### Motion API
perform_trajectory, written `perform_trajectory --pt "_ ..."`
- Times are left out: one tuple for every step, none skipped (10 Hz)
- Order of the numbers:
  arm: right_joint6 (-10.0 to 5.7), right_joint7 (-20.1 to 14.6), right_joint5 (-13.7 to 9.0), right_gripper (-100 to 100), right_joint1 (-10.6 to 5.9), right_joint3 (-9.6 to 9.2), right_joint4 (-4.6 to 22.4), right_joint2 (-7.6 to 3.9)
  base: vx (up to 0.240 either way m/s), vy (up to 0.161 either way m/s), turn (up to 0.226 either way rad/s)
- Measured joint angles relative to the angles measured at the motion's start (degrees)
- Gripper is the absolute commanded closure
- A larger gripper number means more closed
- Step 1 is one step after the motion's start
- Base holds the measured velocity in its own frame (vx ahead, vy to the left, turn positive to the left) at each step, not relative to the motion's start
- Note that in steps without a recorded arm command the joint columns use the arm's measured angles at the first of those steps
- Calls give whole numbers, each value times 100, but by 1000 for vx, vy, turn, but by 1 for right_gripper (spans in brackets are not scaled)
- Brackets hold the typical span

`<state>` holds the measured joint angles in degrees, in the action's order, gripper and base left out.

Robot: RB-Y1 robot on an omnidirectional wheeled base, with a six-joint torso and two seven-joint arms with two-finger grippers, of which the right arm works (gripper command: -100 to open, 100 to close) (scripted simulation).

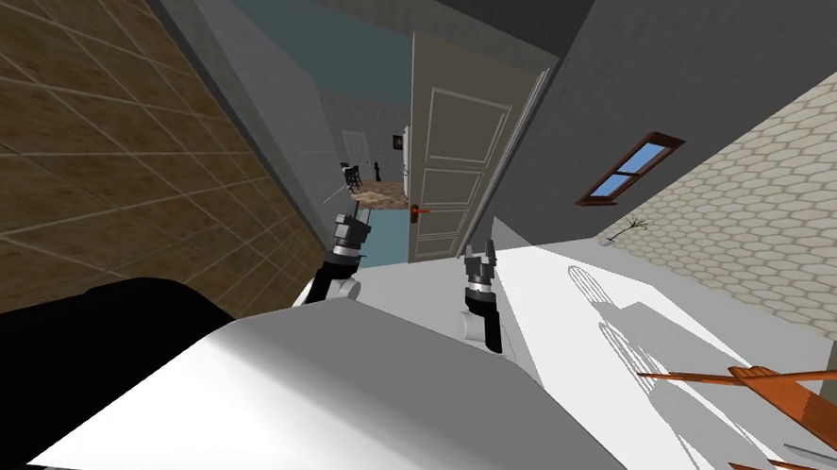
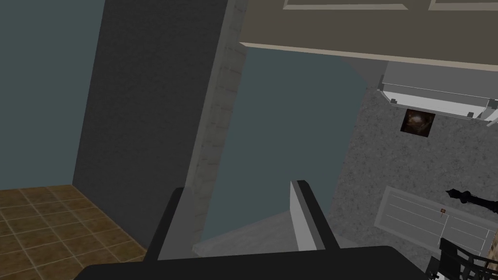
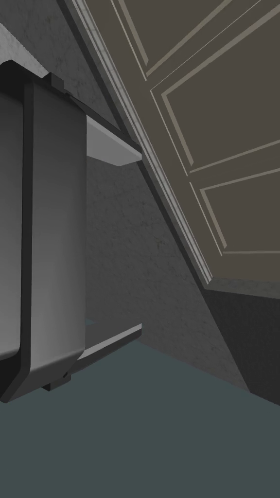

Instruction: Push the door open

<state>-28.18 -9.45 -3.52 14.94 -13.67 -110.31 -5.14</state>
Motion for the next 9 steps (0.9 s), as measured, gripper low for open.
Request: perform_trajectory --pt "28 4 23 -100 -67 -116 119 17 124 46 -53" --pt "24 -21 14 -100 -141 -164 245 -24 94 42 -57" --pt "33 -47 11 -100 -220 -214 355 -43 86 39 -74" --pt "50 -65 11 -100 -296 -267 460 -58 135 62 -97" --pt "105 -78 20 -100 -384 -366 558 -70 124 68 -83" --pt "115 -87 29 -100 -474 -453 717 -73 90 64 -58" --pt "125 -93 37 -100 -536 -528 821 -74 99 55 -58" --pt "126 -115 33 -100 -630 -577 959 -92 94 45 -63" --pt "119 -139 32 -100 -677 -637 1059 -120 96 36 -70"
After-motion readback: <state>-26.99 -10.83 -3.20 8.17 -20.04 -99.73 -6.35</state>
